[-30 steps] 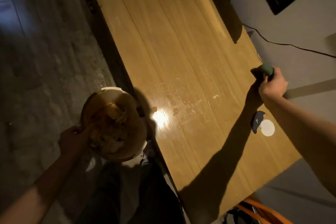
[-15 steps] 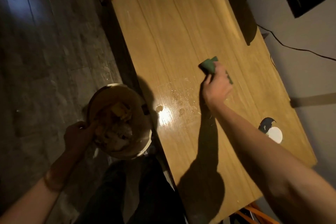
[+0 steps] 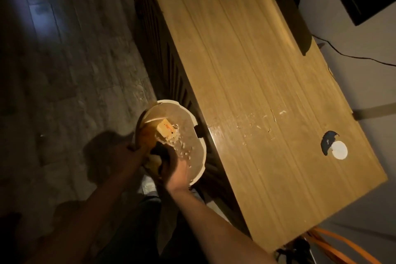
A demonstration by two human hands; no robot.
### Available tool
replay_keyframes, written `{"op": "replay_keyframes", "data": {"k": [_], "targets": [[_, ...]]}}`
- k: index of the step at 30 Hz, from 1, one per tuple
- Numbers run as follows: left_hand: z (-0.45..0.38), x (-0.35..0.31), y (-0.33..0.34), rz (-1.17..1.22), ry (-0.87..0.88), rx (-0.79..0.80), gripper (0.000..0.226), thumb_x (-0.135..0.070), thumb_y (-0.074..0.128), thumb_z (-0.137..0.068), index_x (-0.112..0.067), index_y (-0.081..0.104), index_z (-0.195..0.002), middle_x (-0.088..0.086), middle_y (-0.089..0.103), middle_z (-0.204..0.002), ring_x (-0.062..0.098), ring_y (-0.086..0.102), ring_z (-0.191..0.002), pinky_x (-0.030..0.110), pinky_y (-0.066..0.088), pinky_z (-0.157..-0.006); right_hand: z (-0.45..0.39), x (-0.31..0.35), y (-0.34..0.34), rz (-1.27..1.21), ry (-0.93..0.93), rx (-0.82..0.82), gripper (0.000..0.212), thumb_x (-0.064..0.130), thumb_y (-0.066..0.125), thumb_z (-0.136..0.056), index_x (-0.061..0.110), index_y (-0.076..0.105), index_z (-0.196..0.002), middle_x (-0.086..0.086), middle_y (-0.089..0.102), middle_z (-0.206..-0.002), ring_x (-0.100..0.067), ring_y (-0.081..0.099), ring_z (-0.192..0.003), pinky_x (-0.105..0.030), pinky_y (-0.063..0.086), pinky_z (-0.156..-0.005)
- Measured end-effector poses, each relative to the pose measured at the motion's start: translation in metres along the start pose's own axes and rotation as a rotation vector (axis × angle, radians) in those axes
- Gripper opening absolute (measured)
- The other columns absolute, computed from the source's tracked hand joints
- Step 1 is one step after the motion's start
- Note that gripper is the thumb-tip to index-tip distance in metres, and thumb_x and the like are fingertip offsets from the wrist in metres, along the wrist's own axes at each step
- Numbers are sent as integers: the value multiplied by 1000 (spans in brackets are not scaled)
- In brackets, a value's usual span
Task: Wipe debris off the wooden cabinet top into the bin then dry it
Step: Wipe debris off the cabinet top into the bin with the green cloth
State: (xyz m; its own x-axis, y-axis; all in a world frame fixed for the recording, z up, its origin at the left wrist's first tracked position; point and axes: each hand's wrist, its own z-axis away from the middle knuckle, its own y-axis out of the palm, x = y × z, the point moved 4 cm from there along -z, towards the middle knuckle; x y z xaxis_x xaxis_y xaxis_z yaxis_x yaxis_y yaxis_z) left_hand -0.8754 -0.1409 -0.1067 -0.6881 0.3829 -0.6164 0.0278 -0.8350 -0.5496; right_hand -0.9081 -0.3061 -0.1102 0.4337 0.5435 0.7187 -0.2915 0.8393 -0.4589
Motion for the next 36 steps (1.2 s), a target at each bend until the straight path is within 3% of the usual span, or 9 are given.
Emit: {"op": "replay_keyframes", "data": {"k": [3, 6, 12, 17, 20, 23, 28, 31, 36], "targets": [[7, 2, -7, -9, -36, 79, 23, -32, 69, -93, -16, 63, -77, -6, 60, -67, 6, 57, -62, 20, 38, -53, 11, -1, -4, 14, -21, -67, 46, 11, 58, -101, 29, 57, -143, 3, 67, -135, -14, 59, -127, -24, 44, -112], [14, -2, -10, 8, -55, 91, 27, -37, 69, -92, -12, 65, -82, -6, 60, -66, 8, 57, -61, 20, 38, -51, 7, 4, -33, 25, -74, -188, 39, 17, 54, -103, 30, 59, -140, 4, 69, -130, -17, 62, -120, -34, 48, -107], [27, -2, -4, -43, -95, 115, 48, -41, 65, -95, 7, 68, -97, 8, 63, -72, 23, 62, -66, 23, 37, -51, -9, 30, -120, -64, -209, -409, 33, 12, 56, -103, 15, 62, -136, 4, 71, -113, 1, 59, -95, -1, 40, -81], [27, -6, 1, -289, -33, 72, 56, -63, 56, -91, -10, 72, -82, 7, 68, -73, 23, 62, -66, 36, 50, -65, -37, 33, -225, -123, -183, -574, 36, 11, 53, -104, 14, 59, -139, 12, 64, -112, 19, 56, -90, 3, 39, -81], [24, -2, 10, -197, -23, 17, 46, -54, 66, -89, -11, 69, -73, 15, 70, -75, 36, 68, -76, 54, 57, -82, -55, 9, -302, -36, -131, -675, 36, 11, 51, -104, 13, 58, -139, 4, 65, -120, -3, 61, -106, -13, 43, -92], [24, 5, 14, -70, -66, -45, 33, -45, 73, -87, -15, 69, -75, 17, 71, -80, 39, 68, -84, 54, 57, -83, -76, -33, -378, 133, 20, -734, 40, 15, 48, -105, 14, 51, -145, -6, 62, -137, -22, 56, -128, -35, 41, -112], [17, 16, 19, 62, -162, -78, 28, -41, 78, -80, -14, 72, -77, 21, 71, -86, 44, 68, -93, 58, 56, -89, -101, -102, -484, 358, 243, -798, 36, 19, 49, -104, 23, 52, -140, -16, 62, -136, -38, 58, -126, -47, 45, -108], [16, 16, 20, 72, -203, -96, 35, -51, 72, -70, -17, 67, -69, 22, 70, -83, 44, 68, -88, 62, 55, -87, -108, -130, -498, 444, 381, -732, 37, 20, 49, -104, 27, 51, -140, -21, 61, -136, -47, 57, -124, -55, 47, -103], [14, 24, 25, 97, -193, -67, 52, -66, 69, -67, -14, 69, -71, 20, 70, -77, 41, 69, -81, 64, 55, -84, -105, -120, -451, 524, 287, -740, 33, 26, 44, -100, 27, 49, -133, -11, 63, -133, -40, 62, -117, -55, 51, -100]]}}
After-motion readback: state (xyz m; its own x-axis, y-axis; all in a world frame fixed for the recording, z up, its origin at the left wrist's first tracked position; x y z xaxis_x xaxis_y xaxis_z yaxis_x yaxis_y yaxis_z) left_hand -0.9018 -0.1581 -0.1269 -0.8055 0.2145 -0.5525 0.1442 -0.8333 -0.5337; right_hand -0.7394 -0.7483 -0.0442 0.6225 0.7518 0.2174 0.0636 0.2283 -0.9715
